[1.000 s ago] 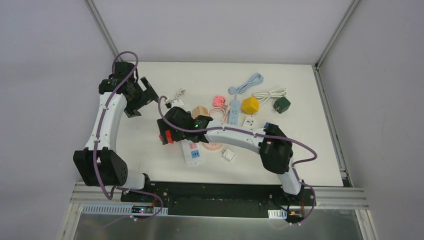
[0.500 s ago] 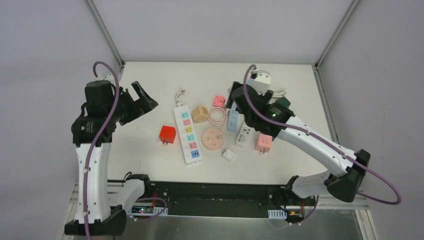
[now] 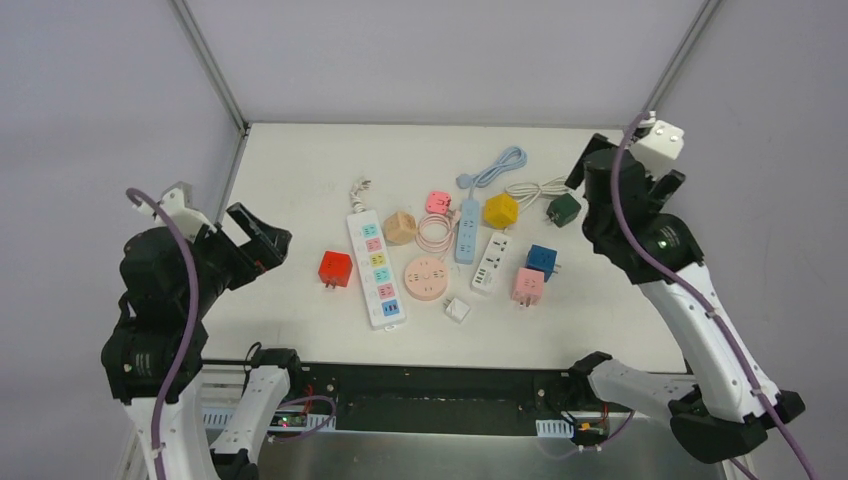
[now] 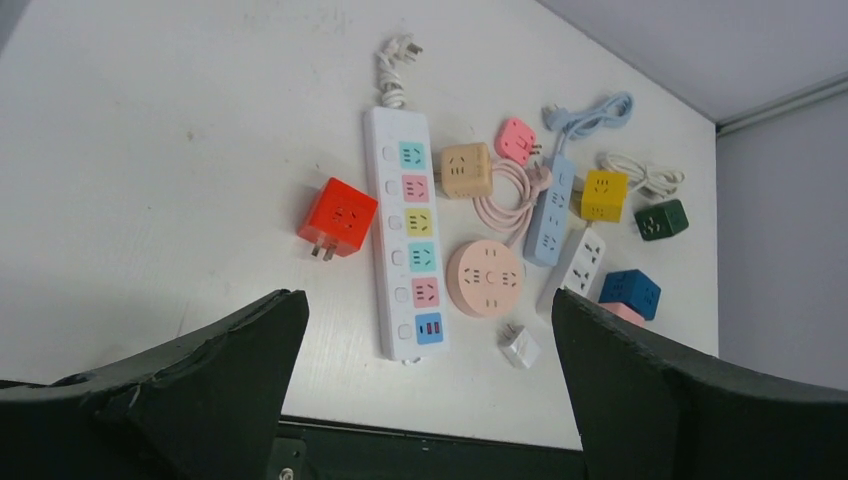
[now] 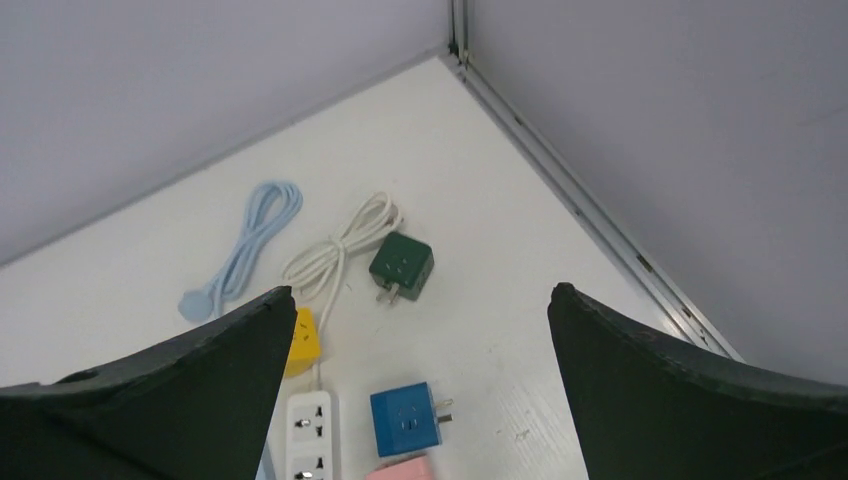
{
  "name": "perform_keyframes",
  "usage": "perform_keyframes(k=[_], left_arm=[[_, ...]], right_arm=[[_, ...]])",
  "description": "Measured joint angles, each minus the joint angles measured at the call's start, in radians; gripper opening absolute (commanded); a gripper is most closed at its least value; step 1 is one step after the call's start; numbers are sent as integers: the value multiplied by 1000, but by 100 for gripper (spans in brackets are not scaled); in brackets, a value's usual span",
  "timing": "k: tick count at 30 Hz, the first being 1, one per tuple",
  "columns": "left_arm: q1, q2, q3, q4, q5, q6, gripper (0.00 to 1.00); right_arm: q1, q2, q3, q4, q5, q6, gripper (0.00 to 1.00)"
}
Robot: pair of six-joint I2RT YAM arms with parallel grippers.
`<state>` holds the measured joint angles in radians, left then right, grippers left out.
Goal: Pull the plug off the socket
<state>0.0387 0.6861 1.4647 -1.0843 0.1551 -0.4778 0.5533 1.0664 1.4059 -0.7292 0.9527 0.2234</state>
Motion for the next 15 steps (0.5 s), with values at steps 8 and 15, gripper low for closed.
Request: perform_keyframes(k=[8, 15], left_arm=[[0, -84, 134, -112, -131, -10, 99], [0, -95, 137, -172, -137, -14, 99]], right_arm=[[-2, -273, 88, 76, 92, -68, 100], [-4, -400, 111, 80, 120, -67, 100]])
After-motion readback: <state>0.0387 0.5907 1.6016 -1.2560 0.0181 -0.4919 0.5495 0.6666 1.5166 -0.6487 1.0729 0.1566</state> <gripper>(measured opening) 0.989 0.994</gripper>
